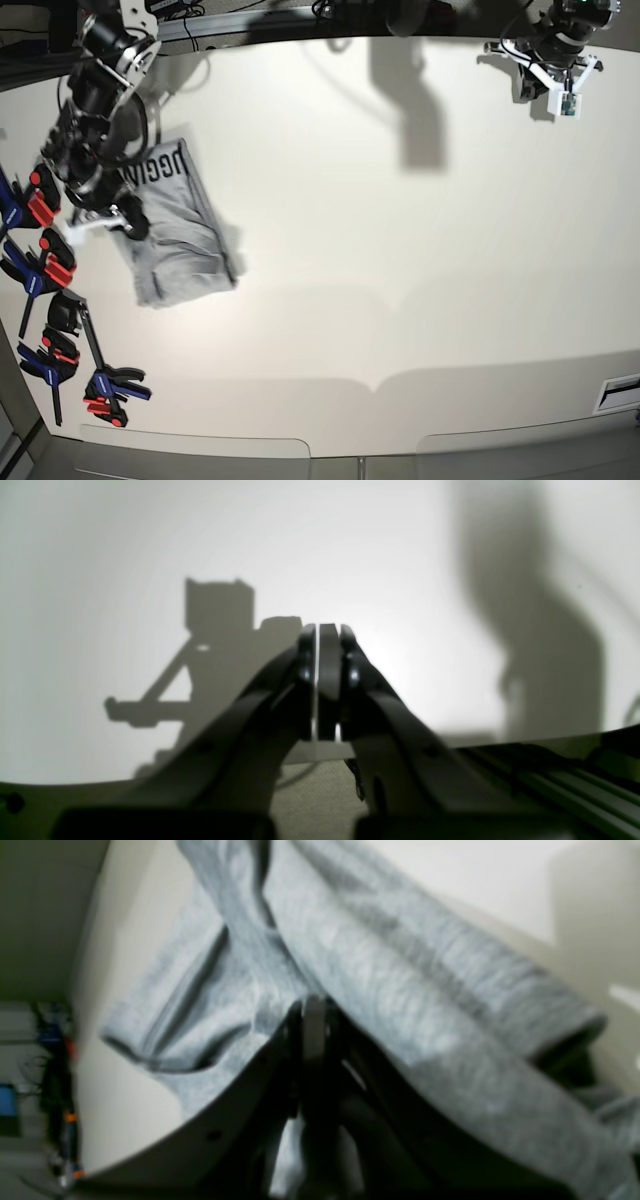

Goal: Fold the T-shirt properly
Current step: 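Grasp the folded shirt with the right gripper and drag it beside the clamps, then flatten the folded shirt with the right gripper and release it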

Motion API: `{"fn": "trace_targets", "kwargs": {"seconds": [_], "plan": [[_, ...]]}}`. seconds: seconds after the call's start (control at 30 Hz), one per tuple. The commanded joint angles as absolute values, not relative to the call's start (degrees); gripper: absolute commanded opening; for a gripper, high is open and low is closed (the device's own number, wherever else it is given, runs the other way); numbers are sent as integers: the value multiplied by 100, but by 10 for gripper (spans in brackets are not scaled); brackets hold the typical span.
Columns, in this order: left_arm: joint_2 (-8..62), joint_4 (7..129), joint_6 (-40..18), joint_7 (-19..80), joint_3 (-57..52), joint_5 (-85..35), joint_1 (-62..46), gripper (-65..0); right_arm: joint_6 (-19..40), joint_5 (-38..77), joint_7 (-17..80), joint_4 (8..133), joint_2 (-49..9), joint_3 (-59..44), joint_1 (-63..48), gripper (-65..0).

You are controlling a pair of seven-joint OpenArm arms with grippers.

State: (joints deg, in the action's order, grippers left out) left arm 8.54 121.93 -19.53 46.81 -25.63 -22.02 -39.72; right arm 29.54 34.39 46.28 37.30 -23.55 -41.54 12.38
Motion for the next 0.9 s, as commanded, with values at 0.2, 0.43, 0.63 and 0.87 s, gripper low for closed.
{"fn": "trace_targets", "kwargs": {"seconds": [0.2,0.43,0.63,0.87], "plan": [[893,12287,-2043,4602,-2589,-2333,-4016,-650,2554,3632,5214,3522,-2335,-5352,-34,-650],[893,12287,-2185,4619,-2589,-2663,-4016,-650,2912,4469,5218,3524,-2340,-5478,-235,-650],[893,12287,-2185,4617,-2589,-2663,-4016,-650,3481,5269,5441,3800,-2416,-5478,10,-650],[893,12287,-2185,4613,-2589,-2663,-4016,-650,3826,5988,5675,4797,-2633,-5474,257,-650]]}}
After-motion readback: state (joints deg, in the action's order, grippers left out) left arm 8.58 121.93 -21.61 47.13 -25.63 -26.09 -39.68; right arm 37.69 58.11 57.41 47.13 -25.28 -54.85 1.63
